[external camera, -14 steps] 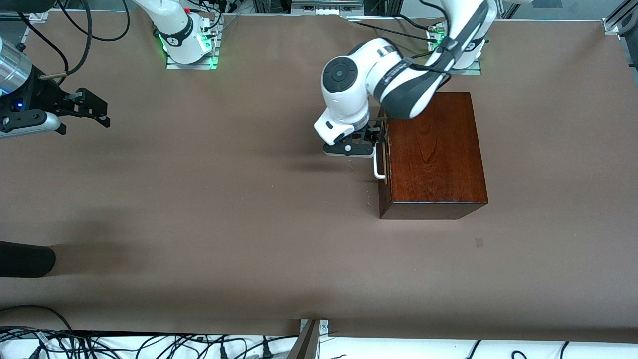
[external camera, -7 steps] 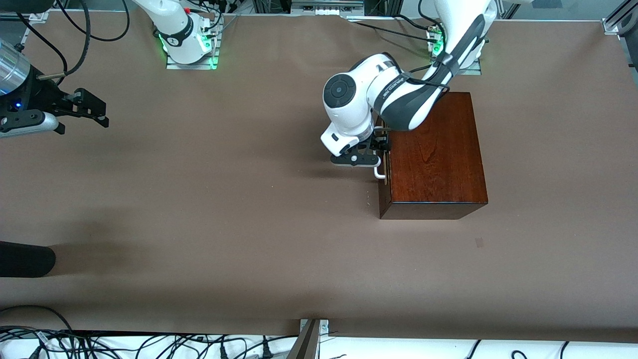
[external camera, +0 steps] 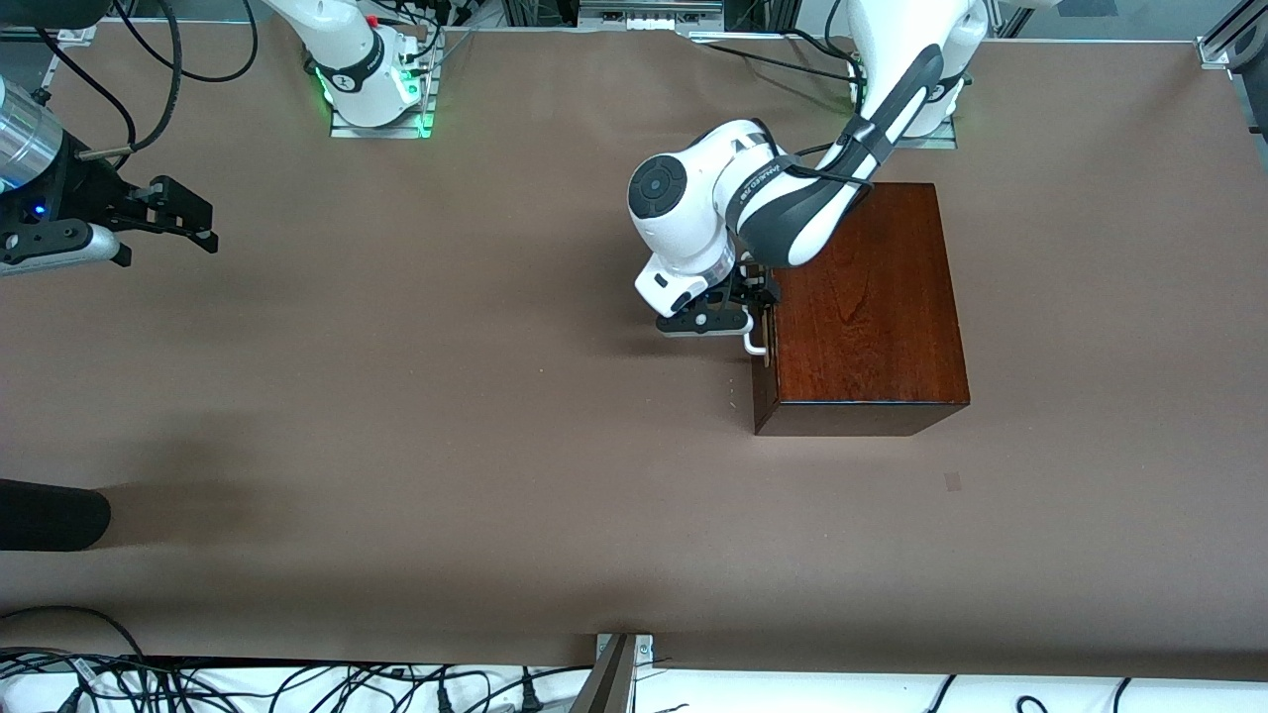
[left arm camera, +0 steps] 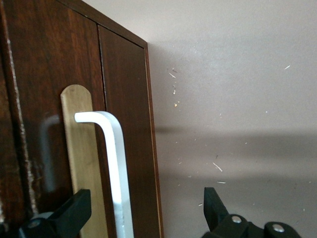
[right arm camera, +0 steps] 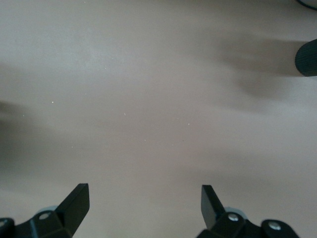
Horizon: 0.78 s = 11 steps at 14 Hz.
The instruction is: Open drawer, take yellow block, close drawer
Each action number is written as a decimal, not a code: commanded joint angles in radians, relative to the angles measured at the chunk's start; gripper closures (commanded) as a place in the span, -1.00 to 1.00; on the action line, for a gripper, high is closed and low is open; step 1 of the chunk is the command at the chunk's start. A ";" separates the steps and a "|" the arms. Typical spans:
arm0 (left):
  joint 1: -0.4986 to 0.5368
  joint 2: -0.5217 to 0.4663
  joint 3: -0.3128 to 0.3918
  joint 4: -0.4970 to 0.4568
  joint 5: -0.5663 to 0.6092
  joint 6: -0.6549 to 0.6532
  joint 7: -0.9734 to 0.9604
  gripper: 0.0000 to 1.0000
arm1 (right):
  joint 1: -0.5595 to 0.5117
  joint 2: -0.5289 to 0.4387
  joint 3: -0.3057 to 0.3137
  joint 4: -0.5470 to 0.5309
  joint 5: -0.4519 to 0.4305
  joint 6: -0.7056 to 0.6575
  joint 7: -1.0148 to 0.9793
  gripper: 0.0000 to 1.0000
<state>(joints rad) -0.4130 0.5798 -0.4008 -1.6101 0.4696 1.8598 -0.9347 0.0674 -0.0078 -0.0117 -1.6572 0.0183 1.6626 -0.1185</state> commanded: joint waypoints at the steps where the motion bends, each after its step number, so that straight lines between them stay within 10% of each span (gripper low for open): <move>1: -0.027 0.066 0.002 0.010 0.020 0.038 -0.071 -1.00 | -0.001 -0.026 -0.001 -0.027 0.017 0.008 0.011 -1.00; 11: -0.033 0.094 -0.001 0.032 0.004 0.125 -0.094 -1.00 | -0.001 -0.023 -0.001 -0.027 0.017 0.011 0.003 -1.00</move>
<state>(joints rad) -0.4365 0.6375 -0.3968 -1.6124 0.4715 1.9209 -1.0043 0.0674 -0.0078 -0.0117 -1.6606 0.0185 1.6634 -0.1184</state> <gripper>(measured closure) 0.000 0.000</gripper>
